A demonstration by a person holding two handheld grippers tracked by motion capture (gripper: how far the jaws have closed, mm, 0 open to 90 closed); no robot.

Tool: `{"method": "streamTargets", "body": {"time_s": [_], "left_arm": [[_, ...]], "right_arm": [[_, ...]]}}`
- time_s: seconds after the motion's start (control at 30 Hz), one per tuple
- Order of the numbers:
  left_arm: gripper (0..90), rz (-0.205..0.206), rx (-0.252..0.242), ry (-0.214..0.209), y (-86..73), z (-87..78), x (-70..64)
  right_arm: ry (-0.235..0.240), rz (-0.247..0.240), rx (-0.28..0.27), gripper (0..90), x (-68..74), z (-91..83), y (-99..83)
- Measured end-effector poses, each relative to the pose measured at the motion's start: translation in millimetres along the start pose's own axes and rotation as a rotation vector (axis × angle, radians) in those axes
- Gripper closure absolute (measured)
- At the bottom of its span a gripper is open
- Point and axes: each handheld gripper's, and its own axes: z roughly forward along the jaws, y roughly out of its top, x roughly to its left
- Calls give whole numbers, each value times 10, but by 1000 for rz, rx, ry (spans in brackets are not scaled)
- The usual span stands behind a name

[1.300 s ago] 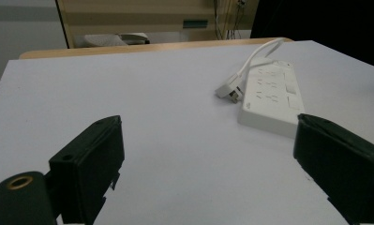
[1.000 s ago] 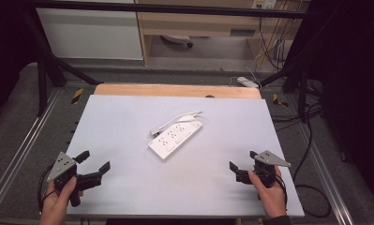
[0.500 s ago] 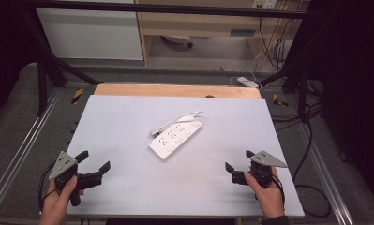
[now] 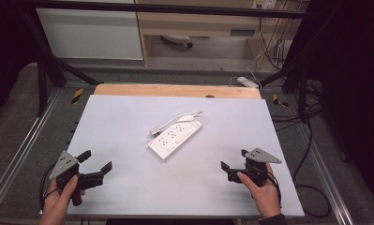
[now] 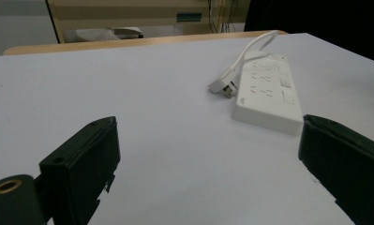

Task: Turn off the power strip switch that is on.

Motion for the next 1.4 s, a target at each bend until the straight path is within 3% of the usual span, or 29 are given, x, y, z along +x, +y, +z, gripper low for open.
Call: {"method": "streamTargets", "body": {"time_s": [0.23, 0.33, 0.37, 0.43, 0.63, 0.8, 0.97, 1.07, 1.4], "left_arm": [[64, 7, -3, 14, 46, 109, 105], [61, 0, -4, 10, 51, 163, 112], [67, 3, 4, 13, 54, 194, 115], [70, 3, 9, 18, 54, 218, 113], [67, -6, 14, 2, 43, 213, 85], [64, 1, 22, 3, 40, 228, 44], [60, 4, 19, 6, 44, 238, 27], [61, 4, 22, 7, 44, 224, 32], [61, 16, 31, 5, 39, 240, 5]], "right_arm": [[17, -6, 37, 55, 78, 67, 133], [17, -7, 42, 62, 102, 87, 167], [-7, -1, 58, 67, 120, 122, 200], [-4, 21, 61, 68, 136, 142, 231], [6, -3, 63, 64, 210, 224, 356], [29, -25, 49, 63, 259, 275, 489], [6, -21, -4, 53, 270, 275, 639], [11, -2, -9, 51, 258, 281, 717], [19, -20, -19, 53, 282, 388, 875]]}}
